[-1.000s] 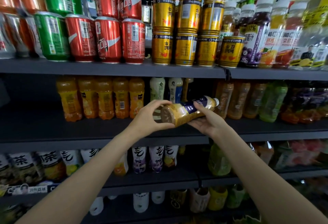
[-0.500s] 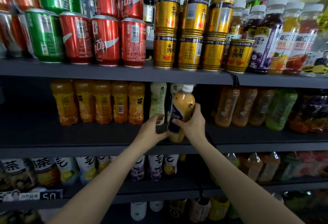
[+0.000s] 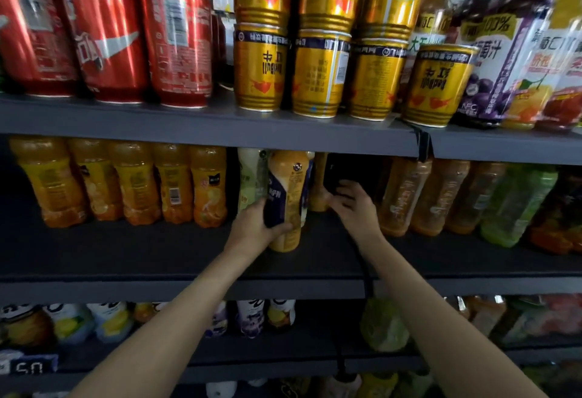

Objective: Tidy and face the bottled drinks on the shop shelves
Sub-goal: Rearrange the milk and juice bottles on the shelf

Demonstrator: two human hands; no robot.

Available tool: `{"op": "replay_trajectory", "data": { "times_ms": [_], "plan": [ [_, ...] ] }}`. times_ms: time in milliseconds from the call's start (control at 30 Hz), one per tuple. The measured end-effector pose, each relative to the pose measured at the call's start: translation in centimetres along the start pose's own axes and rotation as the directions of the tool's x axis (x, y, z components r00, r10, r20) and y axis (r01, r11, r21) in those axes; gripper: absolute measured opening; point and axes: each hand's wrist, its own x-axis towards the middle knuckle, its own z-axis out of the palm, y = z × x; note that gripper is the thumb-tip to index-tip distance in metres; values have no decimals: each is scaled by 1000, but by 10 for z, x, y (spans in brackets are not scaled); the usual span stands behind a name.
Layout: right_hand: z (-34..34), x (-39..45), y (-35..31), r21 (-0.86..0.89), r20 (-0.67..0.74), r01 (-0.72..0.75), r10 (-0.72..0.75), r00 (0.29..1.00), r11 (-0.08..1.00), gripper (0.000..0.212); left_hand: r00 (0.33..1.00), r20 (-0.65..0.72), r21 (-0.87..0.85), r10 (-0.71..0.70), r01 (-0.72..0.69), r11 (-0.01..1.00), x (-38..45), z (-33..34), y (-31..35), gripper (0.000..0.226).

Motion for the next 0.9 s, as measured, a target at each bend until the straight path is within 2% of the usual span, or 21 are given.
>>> {"op": "replay_trajectory", "data": {
  "times_ms": [67,167,300,367,500,667,733,800,833,900],
  "plan": [
    [1,22,9,-61,-37,-40,38,999,997,64,1000,-2,33,-8,8,999,3,0,0,59],
    [22,51,15,-38,-59,-50,47,997,998,73,999,-2,33,-36,36,999,4,1,0,59],
    [47,73,29,-72,-119,-62,53,992,996,58,999,-1,62,-43,43,997,4,2,1,59],
    [51,73,32,-118,-154,-43,24,988,992,58,999,3,74,-46,46,996,4,1,2,57],
    [45,49,27,-219,-223,-39,-11,975,975,62,999,0,72,-33,32,997,1,4,1,57],
    [25,-13,19,-308,-219,35,-106,970,951,62,998,-8,29,-66,67,997,-3,9,0,62],
    [14,-34,14,-341,-188,60,-131,973,938,61,991,-101,38,-85,89,995,-13,12,4,63],
    [4,-49,5,-349,-141,86,-143,980,933,64,963,-270,46,3,10,999,-31,12,12,58],
    [-3,-53,-1,-343,-114,90,-136,984,935,66,948,-311,48,69,-57,997,-41,10,16,54],
    [-17,-61,-12,-312,-52,67,-87,995,948,62,960,-228,24,160,-159,987,-55,4,23,48]
  ]
}}
